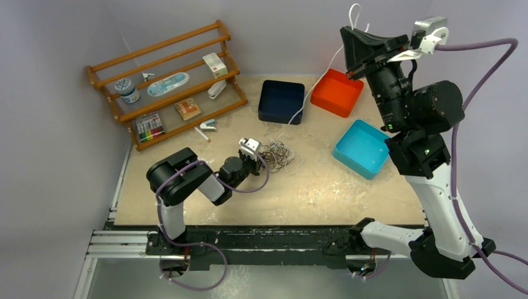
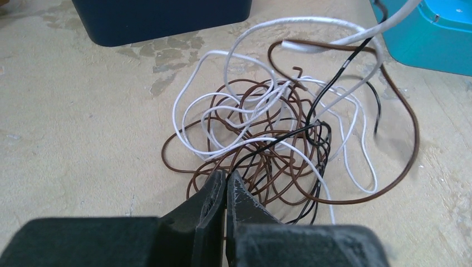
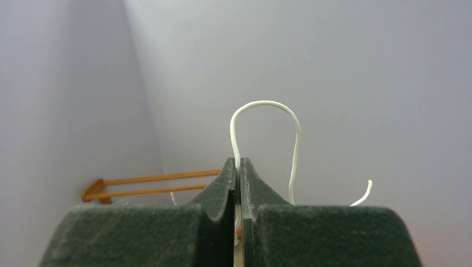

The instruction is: Untangle the cables

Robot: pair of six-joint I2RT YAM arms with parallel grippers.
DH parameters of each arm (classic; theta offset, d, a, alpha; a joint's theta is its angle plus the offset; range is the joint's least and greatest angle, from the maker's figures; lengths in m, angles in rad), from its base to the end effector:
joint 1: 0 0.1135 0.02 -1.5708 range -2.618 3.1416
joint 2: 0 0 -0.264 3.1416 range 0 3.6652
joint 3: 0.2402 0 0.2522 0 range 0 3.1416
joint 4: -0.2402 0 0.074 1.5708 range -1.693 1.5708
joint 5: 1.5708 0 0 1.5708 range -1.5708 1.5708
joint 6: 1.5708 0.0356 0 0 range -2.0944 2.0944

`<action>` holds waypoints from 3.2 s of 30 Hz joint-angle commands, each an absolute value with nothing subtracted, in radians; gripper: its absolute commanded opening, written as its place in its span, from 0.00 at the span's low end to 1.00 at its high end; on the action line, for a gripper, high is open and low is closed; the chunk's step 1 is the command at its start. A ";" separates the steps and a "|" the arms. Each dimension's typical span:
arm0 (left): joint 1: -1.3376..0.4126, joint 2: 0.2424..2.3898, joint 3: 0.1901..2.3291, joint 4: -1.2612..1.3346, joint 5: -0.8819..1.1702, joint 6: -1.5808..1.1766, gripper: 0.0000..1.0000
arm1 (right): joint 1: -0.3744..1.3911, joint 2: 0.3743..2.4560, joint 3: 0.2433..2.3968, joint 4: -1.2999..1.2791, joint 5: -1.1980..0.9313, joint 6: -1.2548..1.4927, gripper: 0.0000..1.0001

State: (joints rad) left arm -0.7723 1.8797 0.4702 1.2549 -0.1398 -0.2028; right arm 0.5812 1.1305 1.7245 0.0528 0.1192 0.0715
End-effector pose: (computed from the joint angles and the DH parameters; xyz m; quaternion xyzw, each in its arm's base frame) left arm 0.2232 -0.2105 0.1160 0.1693 0.7400 -0.2571 0.5981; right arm 0.1395 0.0866 0.6050 -0.0606 0.4440 0.2613 0.8549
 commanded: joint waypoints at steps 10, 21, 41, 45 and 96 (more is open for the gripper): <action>-0.738 1.907 0.447 1.300 -0.162 -0.253 0.00 | 0.579 1.078 1.788 0.156 0.259 -0.020 0.00; -0.724 1.832 0.426 1.274 -0.151 -0.267 0.01 | 0.579 1.068 1.740 0.126 0.291 -0.038 0.00; -0.699 1.248 0.649 0.357 -0.527 -0.535 0.77 | 0.579 1.193 1.668 -0.020 0.288 -0.043 0.00; -0.610 1.214 0.782 0.077 -0.503 -0.608 0.78 | 0.572 1.239 1.688 0.013 0.283 -0.047 0.00; -0.569 1.192 1.012 -0.338 -0.481 -0.407 0.78 | 0.301 1.975 1.930 0.087 -0.220 0.096 0.00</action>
